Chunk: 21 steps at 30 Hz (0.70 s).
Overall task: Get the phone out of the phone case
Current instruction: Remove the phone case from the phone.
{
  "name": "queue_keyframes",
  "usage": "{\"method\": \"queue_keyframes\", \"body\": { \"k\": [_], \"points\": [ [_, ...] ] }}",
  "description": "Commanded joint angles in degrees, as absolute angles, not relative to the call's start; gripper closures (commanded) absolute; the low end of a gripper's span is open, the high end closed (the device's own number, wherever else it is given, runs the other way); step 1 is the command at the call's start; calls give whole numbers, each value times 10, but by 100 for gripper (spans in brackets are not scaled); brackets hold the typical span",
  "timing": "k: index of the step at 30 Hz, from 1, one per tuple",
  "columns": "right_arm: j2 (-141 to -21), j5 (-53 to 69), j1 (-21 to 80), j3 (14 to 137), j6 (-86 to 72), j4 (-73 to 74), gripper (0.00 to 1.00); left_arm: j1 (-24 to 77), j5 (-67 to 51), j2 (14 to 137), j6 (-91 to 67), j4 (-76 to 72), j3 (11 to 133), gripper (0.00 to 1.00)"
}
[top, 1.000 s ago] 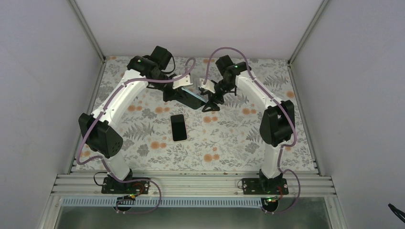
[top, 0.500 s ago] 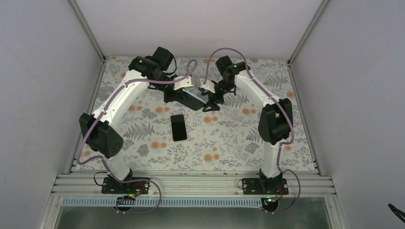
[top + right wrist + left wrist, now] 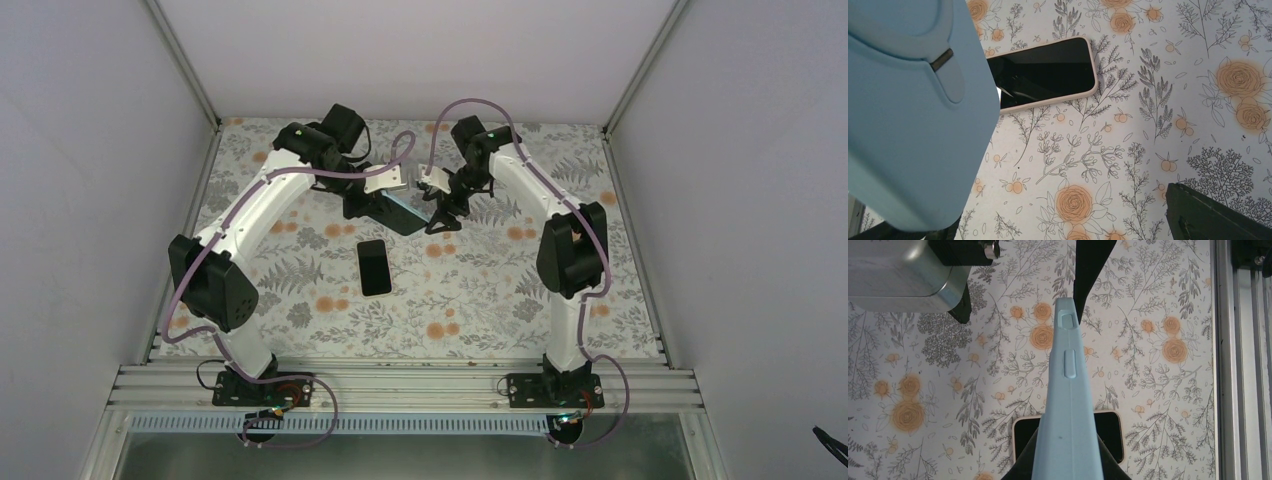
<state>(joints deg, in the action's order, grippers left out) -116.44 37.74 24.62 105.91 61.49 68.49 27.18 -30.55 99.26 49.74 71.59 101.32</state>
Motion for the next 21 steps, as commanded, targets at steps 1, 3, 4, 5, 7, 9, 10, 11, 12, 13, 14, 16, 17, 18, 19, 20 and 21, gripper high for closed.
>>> {"method": "queue_keyframes", "body": {
  "k": [1,3,4,5,7,9,10,11,12,13,14,16,17,18,19,20,21],
  "points": [
    [-1172,357,241,1077,610,665,0,280,-343,969,507,736,1023,98],
    [-1177,342,241,1083,602,655,0,281,-352,969,512,748,1030,98],
    [-1182,332,240,1088,599,648,0,282,-355,969,512,755,1032,98],
    [-1186,319,239,1094,592,640,0,284,-357,968,513,759,1032,98],
    [-1202,311,234,1116,590,643,0,290,-359,967,512,769,1038,98],
    [-1221,309,230,1149,588,654,0,302,-360,965,506,776,1049,98],
    [-1230,306,227,1167,582,656,0,312,-361,963,503,777,1052,98],
    [-1239,300,227,1182,577,656,0,318,-363,958,501,777,1054,98],
    [-1247,293,226,1195,574,654,0,324,-363,955,500,777,1053,98],
    [-1252,286,224,1205,571,652,0,327,-363,951,500,777,1051,98],
    [-1255,280,222,1214,571,650,0,329,-360,948,499,777,1050,98],
    [-1259,270,215,1223,571,646,0,330,-350,943,499,777,1043,98],
    [-1259,265,209,1225,567,640,0,330,-346,940,500,777,1038,98],
    [-1259,259,205,1227,563,632,0,330,-344,937,501,777,1034,98],
    [-1261,250,198,1229,557,626,0,330,-344,935,502,777,1030,98],
    [-1261,245,194,1230,556,624,0,330,-343,933,503,776,1027,98],
    [-1261,248,190,1231,557,626,0,329,-340,932,502,772,1024,98]
  ]
}}
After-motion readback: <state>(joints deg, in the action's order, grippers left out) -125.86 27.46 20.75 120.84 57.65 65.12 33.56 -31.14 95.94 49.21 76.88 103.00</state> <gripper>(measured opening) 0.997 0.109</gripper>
